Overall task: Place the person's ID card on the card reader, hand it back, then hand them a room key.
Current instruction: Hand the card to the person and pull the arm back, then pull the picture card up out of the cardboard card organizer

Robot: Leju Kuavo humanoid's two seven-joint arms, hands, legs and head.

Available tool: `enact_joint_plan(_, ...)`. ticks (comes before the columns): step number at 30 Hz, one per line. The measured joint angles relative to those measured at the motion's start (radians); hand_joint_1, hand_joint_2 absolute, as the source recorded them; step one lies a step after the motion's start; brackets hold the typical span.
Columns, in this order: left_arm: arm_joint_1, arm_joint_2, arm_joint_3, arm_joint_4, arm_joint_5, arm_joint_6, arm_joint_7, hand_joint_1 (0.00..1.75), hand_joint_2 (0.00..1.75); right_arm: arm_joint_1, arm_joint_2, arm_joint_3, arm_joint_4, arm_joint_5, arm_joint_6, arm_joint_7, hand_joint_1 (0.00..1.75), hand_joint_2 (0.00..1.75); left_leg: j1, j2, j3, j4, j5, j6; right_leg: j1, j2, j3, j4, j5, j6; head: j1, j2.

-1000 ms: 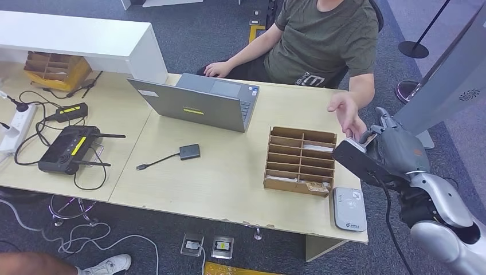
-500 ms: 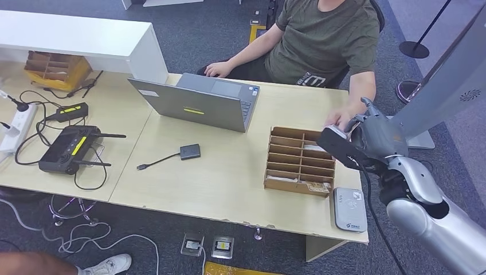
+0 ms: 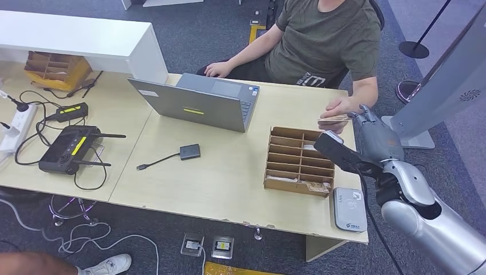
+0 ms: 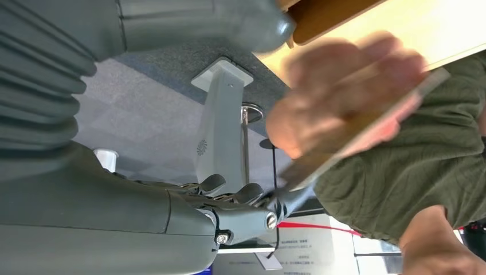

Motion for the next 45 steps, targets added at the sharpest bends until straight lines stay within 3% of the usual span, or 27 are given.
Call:
enact_joint_plan(10, 0.001, -0.001, 0.000, 0.001, 0.009, 0.013, 0.009, 0.00, 0.00, 0.065, -0.001, -0.028, -0.049, -0.031, -0.038, 0.050, 0.00, 0.00, 0.000, 0.000, 0.001, 0.000, 0.000, 0.000, 0.000, 0.000, 0.000, 0.000, 0.000, 0.000, 0.000, 0.000)
enact_joint_plan(15, 0.001, 0.000, 0.000, 0.001, 0.018, 0.016, 0.010, 0.00, 0.00, 0.136, -0.029, -0.042, -0.159, -0.053, -0.047, 0.081, 0.00, 0.00, 0.000, 0.000, 0.000, 0.000, 0.000, 0.000, 0.000, 0.001, 0.000, 0.000, 0.000, 0.000, 0.000, 0.000)
enact_joint_plan(20, 0.001, 0.000, 0.000, 0.003, 0.027, 0.020, 0.008, 0.00, 0.00, 0.215, -0.061, -0.038, -0.276, 0.010, -0.074, 0.103, 0.00, 0.00, 0.000, 0.001, 0.000, 0.000, 0.000, 0.000, 0.000, 0.001, 0.000, 0.000, 0.000, 0.000, 0.000, 0.000)
enact_joint_plan(24, 0.001, 0.000, 0.000, 0.004, 0.038, 0.027, 0.005, 0.00, 0.00, 0.269, -0.072, -0.014, -0.330, 0.086, -0.089, 0.106, 0.00, 1.75, 0.000, 0.001, 0.000, 0.000, 0.000, 0.000, 0.000, 0.001, 0.000, 0.000, 0.000, 0.000, 0.000, 0.000)
enact_joint_plan(35, 0.001, 0.000, 0.001, 0.004, 0.048, 0.031, -0.004, 0.00, 0.00, 0.322, -0.055, 0.038, -0.318, 0.158, -0.123, 0.087, 0.00, 1.75, 0.000, 0.001, 0.000, 0.000, 0.000, 0.000, 0.001, 0.001, 0.000, 0.000, 0.000, 0.000, 0.000, 0.000)
enact_joint_plan(45, 0.001, -0.001, 0.001, 0.004, 0.047, 0.048, -0.004, 0.00, 0.00, 0.335, 0.040, 0.104, -0.158, 0.455, -0.165, 0.063, 0.00, 1.75, 0.001, 0.001, 0.000, 0.000, 0.000, 0.000, 0.001, 0.000, 0.000, 0.000, 0.000, 0.000, 0.000, 0.000)
